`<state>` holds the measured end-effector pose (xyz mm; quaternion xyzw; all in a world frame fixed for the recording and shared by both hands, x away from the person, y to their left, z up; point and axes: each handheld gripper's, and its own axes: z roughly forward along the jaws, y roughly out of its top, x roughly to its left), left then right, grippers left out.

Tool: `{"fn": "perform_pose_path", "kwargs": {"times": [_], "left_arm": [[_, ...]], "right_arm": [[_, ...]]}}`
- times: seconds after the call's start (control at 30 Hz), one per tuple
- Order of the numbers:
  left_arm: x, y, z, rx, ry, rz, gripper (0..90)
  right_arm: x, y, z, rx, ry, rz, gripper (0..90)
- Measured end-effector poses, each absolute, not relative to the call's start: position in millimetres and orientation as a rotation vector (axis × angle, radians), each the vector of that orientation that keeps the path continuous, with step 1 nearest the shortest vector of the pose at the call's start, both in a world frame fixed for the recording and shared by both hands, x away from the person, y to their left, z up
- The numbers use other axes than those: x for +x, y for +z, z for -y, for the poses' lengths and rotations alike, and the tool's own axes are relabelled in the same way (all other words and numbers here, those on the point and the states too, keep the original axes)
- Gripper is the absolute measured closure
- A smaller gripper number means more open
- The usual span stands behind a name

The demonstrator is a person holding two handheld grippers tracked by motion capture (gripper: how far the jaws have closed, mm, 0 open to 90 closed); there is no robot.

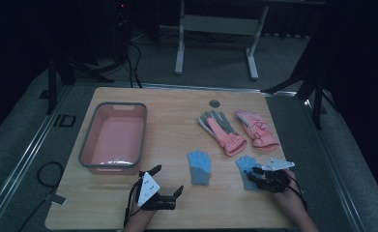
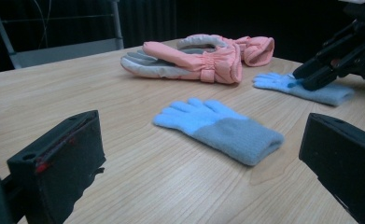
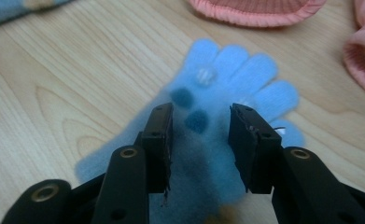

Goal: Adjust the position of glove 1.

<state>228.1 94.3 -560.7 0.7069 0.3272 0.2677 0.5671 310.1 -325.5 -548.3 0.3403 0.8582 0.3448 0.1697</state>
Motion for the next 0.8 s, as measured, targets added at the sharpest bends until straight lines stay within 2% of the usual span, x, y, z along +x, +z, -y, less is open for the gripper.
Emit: {"fn": "perform_pose_path", "kwargs": {"times": [0.13,0.27,0.33,0.5,0.8], "left_arm": [[228,-561,-94,1.663,0.632,-0.766,0.0],[228,-561,-94,1.663,0.631,-0.767,0.1],[228,-561,-94,1.663,0.63,-0.769,0.1],[228,-561,-95,1.659,0.628,-0.774,0.1],[228,-561,-95,1.654,0.626,-0.775,0.1]], "right_arm": [[310,-551,326,0.988,1.015,-2.429,66.5],[305,-552,321,0.971,0.998,-2.403,81.0],[303,-552,318,1.005,0.988,-2.377,84.3],[301,-539,316,1.114,0.999,-2.308,86.0],[297,-465,290,1.113,1.065,-2.172,86.2]]}}
